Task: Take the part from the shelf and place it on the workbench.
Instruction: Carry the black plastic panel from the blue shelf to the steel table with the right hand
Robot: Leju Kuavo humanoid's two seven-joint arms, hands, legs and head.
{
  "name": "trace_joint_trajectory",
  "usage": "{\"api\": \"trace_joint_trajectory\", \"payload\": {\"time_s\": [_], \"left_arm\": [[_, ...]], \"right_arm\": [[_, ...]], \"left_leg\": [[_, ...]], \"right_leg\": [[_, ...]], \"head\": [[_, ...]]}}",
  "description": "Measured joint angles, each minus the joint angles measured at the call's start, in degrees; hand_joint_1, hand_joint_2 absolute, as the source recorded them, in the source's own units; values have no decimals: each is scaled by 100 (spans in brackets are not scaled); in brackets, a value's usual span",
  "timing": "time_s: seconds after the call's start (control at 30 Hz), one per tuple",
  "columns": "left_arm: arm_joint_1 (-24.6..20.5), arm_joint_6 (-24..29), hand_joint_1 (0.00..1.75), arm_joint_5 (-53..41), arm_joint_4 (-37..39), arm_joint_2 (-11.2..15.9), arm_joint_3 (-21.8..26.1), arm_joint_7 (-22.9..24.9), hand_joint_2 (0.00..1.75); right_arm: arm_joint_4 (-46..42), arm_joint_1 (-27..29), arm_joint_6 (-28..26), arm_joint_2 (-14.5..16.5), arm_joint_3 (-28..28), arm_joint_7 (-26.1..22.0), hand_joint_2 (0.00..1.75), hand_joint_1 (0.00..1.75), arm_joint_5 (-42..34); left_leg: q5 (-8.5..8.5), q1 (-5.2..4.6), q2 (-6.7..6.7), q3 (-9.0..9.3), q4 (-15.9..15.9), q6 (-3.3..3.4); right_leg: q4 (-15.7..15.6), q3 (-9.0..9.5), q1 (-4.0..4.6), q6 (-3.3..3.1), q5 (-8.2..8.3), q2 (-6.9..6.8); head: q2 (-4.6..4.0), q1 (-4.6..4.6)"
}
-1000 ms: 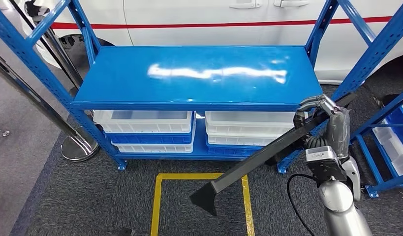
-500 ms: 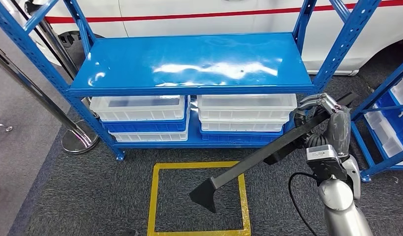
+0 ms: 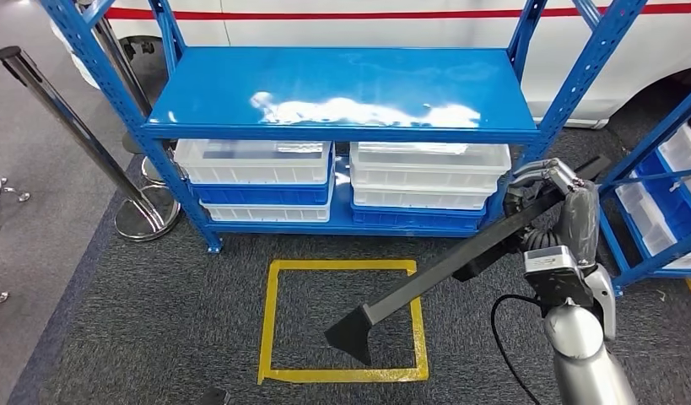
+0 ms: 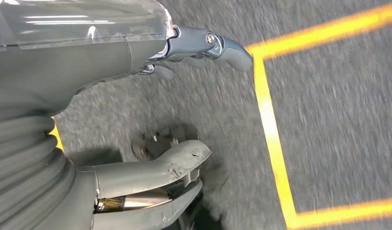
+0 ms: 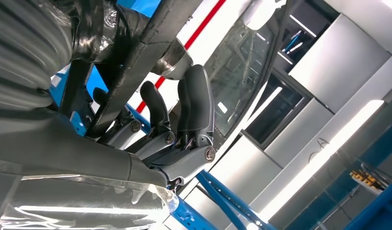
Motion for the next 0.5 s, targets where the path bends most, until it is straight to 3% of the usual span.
{"api": "trace_joint_trajectory", "payload": {"time_s": [0.03, 0.07, 0.1, 0.17, 0.23, 0.27, 0.33, 0.4, 0.43, 0.5], "left_arm": [[2, 1, 0, 2, 0, 0, 0, -1, 175], [4, 1, 0, 3, 0, 0, 0, 0, 175], [7, 1, 0, 2, 0, 0, 1, 1, 175], [11, 1, 0, 1, 0, 0, 1, 1, 175], [16, 1, 0, 1, 0, -1, 1, -1, 175], [20, 1, 0, 1, 0, -1, 0, -1, 175], [30, 2, 0, 1, 0, 1, 0, -2, 175], [35, 6, 0, 1, 0, 5, 1, -1, 175], [38, 6, 0, 0, 0, 7, 2, -2, 175], [42, 6, 0, -3, 0, 5, 1, -4, 175]], "right_arm": [[7, -1, -1, 1, 1, 1, 175, 175, -2], [14, 0, -1, 1, 2, 1, 175, 175, -2], [21, 0, -1, 2, 2, 1, 175, 175, -3], [31, -7, -1, 2, 3, 1, 175, 175, -3], [30, -22, -5, 2, 7, 1, 175, 175, -2], [29, -28, -9, 2, 8, 1, 175, 175, -2], [31, -31, -17, 2, 10, -1, 175, 175, -4], [35, -38, -20, 3, 12, -1, 175, 175, -8], [37, -42, -21, 4, 12, 0, 175, 175, -11], [37, -42, -22, 4, 13, -1, 175, 175, -19]], "left_leg": [[56, -8, 1, -93, 20, 2], [107, -11, 3, -191, 51, -2], [151, -10, 5, -294, 95, -13], [213, -1, 6, -500, 228, -44], [245, -10, 3, -655, 387, -84], [266, -15, 2, -697, 440, -110], [320, -16, -6, -742, 474, -173], [256, -1, -21, -800, 526, -241], [125, 12, -27, -849, 622, -277], [-315, 62, -29, -1007, 1104, -351]], "right_leg": [[317, -31, 4, 6, -112, 2], [501, -1, 5, 14, -72, 2], [510, 109, 3, 22, 71, 0], [22, 564, -2, 26, 305, -10], [-644, 1025, 19, 0, 180, -15], [-830, 1135, 32, -28, 80, -12], [-902, 1132, 39, -112, 81, -12], [-917, 1067, 26, -197, 167, -25], [-923, 1027, 17, -233, 210, -32], [-923, 930, 22, -273, 290, -34]], "head": [[0, 0], [0, 0], [0, 0], [0, -1], [0, -3], [0, -3], [0, -2], [0, -3], [0, -4], [0, -3]]}}
